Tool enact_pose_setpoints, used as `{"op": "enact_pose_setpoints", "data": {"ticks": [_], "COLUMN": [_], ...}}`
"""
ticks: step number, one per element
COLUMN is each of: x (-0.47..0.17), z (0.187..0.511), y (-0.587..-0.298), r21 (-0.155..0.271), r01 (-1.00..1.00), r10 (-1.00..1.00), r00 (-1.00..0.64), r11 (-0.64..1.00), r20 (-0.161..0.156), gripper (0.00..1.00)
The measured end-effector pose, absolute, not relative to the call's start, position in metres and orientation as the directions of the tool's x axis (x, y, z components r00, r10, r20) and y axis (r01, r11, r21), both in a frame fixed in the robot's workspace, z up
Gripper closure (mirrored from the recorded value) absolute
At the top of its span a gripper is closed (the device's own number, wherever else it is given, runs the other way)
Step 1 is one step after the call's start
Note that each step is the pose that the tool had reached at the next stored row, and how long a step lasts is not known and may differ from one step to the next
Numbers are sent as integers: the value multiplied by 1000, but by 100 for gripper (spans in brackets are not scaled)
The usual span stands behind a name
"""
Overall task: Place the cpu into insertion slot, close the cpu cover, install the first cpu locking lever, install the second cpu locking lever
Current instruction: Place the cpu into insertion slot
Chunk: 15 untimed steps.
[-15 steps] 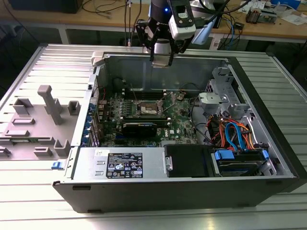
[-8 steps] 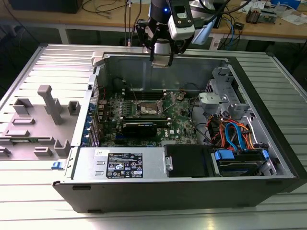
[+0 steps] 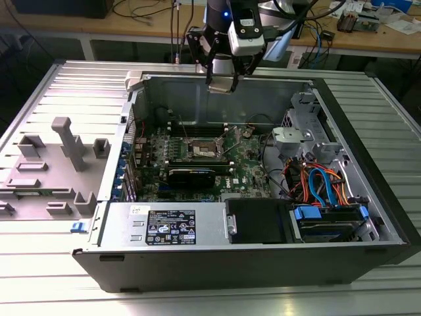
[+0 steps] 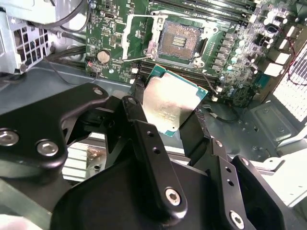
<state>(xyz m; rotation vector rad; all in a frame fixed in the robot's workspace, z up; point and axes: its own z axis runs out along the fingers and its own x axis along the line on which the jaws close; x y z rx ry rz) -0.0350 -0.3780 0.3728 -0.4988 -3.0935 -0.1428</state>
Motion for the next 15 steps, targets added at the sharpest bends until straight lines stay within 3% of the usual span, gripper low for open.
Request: {"op": "enact_pose_setpoints", "data": {"ticks": [15], "x": [-35], "z": [372], "y": [-383], "r21": [89], "r01": [382], "r10": [381], "r00": [-924], "r11": [920], "r20": [19], "gripper": [45]}}
